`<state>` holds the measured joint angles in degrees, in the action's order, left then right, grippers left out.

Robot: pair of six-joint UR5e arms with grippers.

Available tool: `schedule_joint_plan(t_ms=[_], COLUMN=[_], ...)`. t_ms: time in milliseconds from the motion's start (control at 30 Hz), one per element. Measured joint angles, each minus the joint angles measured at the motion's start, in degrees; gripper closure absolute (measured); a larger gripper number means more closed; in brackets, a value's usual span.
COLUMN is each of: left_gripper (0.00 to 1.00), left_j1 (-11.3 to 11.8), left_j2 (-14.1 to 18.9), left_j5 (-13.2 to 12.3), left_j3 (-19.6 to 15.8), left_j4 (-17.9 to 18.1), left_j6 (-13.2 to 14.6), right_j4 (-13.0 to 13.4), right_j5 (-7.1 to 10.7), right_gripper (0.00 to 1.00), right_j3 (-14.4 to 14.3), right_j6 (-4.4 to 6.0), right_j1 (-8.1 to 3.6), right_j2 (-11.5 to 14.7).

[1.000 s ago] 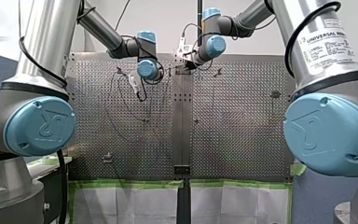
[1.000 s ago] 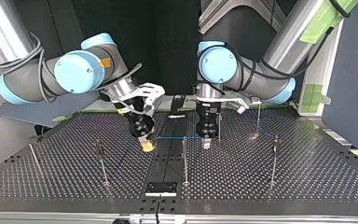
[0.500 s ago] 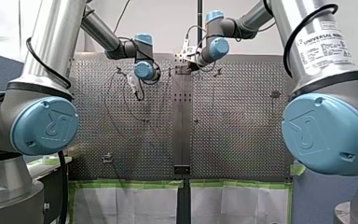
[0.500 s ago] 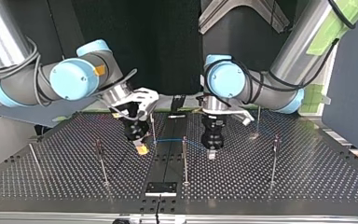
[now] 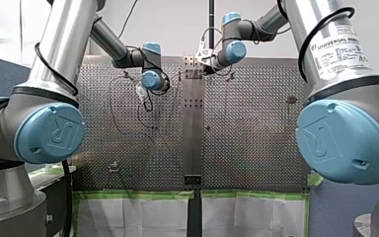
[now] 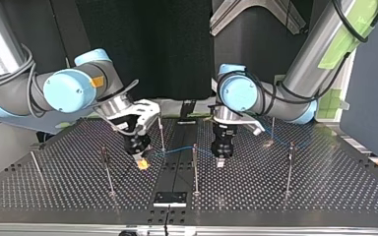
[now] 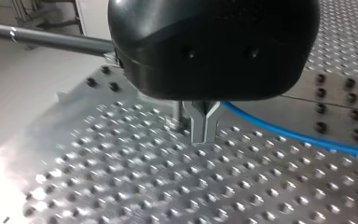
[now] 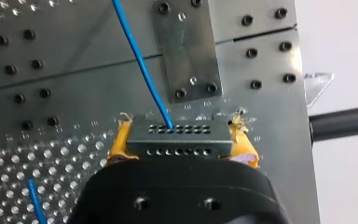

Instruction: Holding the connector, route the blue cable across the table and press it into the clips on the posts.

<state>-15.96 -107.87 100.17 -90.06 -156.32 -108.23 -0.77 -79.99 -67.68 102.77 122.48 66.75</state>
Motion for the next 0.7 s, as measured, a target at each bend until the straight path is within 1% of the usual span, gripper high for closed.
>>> schedule_joint_plan(t_ms=[200, 400, 533, 700], left_gripper=[1.00, 1.00, 1.00, 1.00], left_j1=[0.53, 0.75, 0.80, 0.76], left_j2=[-0.57, -0.60, -0.60, -0.59], left_j5=[-0.23, -0.60, -0.74, 0.14], left_j3=[0.14, 0.59, 1.01, 1.11], left_j4=[0.19, -0.11, -0.73, -1.72], left_j6=[-0.04, -0.04, -0.04, -0.02], right_j4=[0.06, 0.08, 0.13, 0.16], right_j5=[0.16, 0.57, 0.81, 1.32], right_gripper=[1.00, 1.00, 1.00, 1.00], right_j3=[0.03, 0.03, 0.04, 0.04], right_j6=[0.41, 0.51, 0.52, 0.47], right_j1=[-1.31, -2.43, -2.83, -3.06], right_j2=[-0.09, -0.16, -0.18, -0.22])
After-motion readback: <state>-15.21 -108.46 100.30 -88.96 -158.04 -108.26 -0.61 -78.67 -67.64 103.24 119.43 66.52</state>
